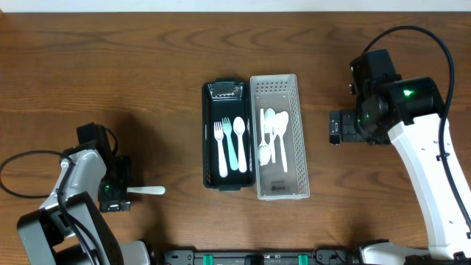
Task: Pack container
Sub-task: 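Grasp the last white fork by its handle with the left gripper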
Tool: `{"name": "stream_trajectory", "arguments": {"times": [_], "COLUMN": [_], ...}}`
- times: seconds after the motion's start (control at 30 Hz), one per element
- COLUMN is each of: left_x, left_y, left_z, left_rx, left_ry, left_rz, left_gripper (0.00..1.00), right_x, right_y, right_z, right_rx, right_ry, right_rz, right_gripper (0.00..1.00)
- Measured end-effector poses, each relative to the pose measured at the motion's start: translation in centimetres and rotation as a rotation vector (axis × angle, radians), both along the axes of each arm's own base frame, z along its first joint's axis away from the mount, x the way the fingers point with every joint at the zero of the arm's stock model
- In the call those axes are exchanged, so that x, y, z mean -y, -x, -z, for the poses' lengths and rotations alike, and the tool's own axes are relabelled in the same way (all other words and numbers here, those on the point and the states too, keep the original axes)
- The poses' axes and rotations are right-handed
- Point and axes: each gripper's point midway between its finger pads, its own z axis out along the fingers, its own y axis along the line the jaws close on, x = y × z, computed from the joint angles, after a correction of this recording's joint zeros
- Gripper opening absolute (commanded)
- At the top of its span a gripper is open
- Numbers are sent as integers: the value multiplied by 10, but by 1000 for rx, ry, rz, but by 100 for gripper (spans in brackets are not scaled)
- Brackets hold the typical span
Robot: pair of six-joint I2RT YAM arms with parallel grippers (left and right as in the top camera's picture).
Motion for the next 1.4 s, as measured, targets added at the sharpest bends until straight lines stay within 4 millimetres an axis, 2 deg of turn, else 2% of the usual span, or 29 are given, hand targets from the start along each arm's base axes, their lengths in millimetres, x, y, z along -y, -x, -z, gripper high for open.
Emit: {"name": "stream_trajectory", "arguments": {"times": [0.2,0.3,0.43,0.53,0.8,0.9,1.07,1.23,1.27,1.33,1.4], "left_x": [-2,-2,-3,-3,-3,-3,-3,-4,-4,-4,-4], "left_y": [-6,-6,-10,-10,-9,-9,-9,-10,-10,-10,-9], "left_z": [1,1,1,2,2,2,2,3,3,3,3], "left_rx": [9,11,23,22,18,17,16,18,17,14,12], "left_ry": [-4,-4,-4,-5,-4,-4,-4,-3,-4,-3,-2], "left_rz": [0,-1,0,1,1,1,9,65,75,86,100], "left_gripper": [100,90,72,68,43,38,35,19,12,6,6], "right_x": [0,0,0,0,0,0,0,0,0,0,-1], "right_y": [0,0,0,0,0,0,0,0,-1,-2,-2], "right_z": [0,0,0,0,0,0,0,0,0,0,0], "right_rx": [0,0,0,0,0,0,1,1,2,6,9], "right_ry": [0,0,0,0,0,0,-1,-1,-1,-2,-3], "right_rz": [0,0,0,0,0,0,0,0,0,0,0], "right_gripper": [99,99,99,99,99,99,99,99,99,99,99]}}
